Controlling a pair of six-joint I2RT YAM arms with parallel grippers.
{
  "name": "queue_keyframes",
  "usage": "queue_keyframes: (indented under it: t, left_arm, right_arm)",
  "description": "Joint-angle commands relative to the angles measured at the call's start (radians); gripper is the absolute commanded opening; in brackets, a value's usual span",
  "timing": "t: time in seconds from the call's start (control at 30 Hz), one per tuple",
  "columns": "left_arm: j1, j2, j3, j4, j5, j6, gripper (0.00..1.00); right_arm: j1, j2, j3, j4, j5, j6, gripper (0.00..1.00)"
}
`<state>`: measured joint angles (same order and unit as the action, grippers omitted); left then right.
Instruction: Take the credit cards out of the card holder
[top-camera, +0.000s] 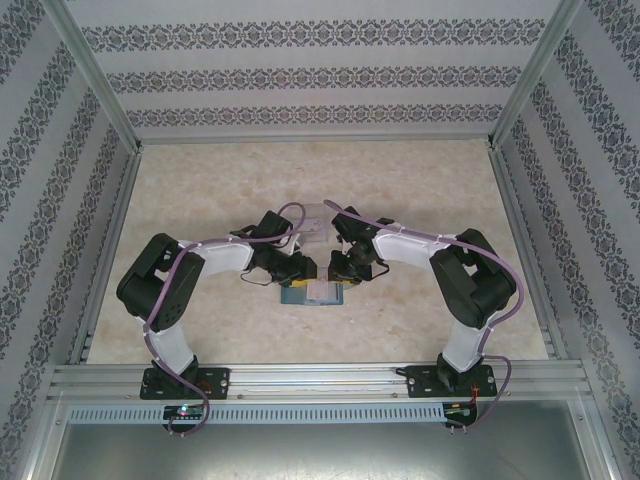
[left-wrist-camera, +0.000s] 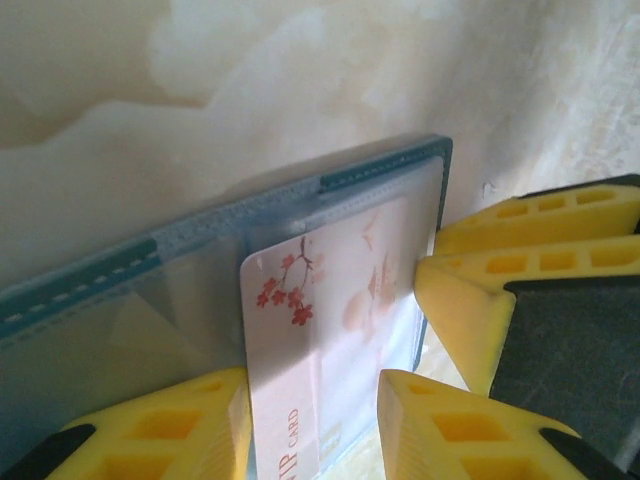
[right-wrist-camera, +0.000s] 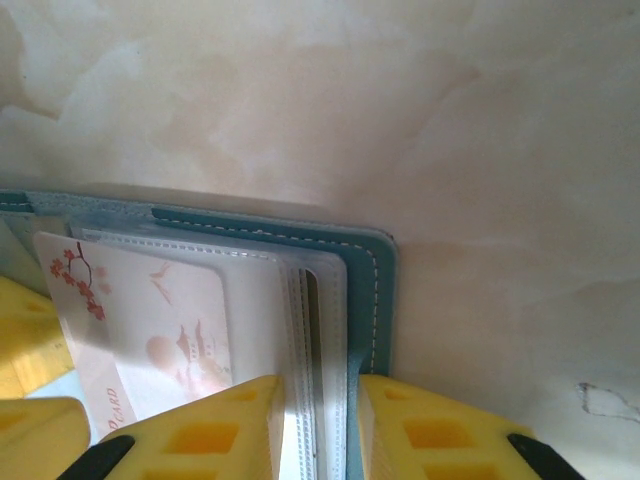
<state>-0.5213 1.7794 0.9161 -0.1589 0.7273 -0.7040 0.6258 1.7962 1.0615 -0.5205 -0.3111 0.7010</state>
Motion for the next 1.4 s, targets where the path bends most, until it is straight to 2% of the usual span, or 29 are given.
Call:
queue_keyframes:
  t: [0.0, 1.03, 1.37]
  left_arm:
    - [0.012, 0.014, -0.032, 0.092, 0.084, -0.007, 0.35]
    - [0.050, -0.013, -0.103, 0.176, 0.117, -0.020, 0.07]
    - [0.078, -0.085, -0.104, 0.067, 0.085, 0.035, 0.05]
  right_arm:
    - [0.003, 0.037, -0.019, -0.038, 0.025, -0.006, 0.27]
    - [0.011, 0.040, -0.013, -0.048, 0.030, 0.002, 0.26]
    - [0.015, 0.050, -0.002, -0.053, 0.030, 0.000, 0.26]
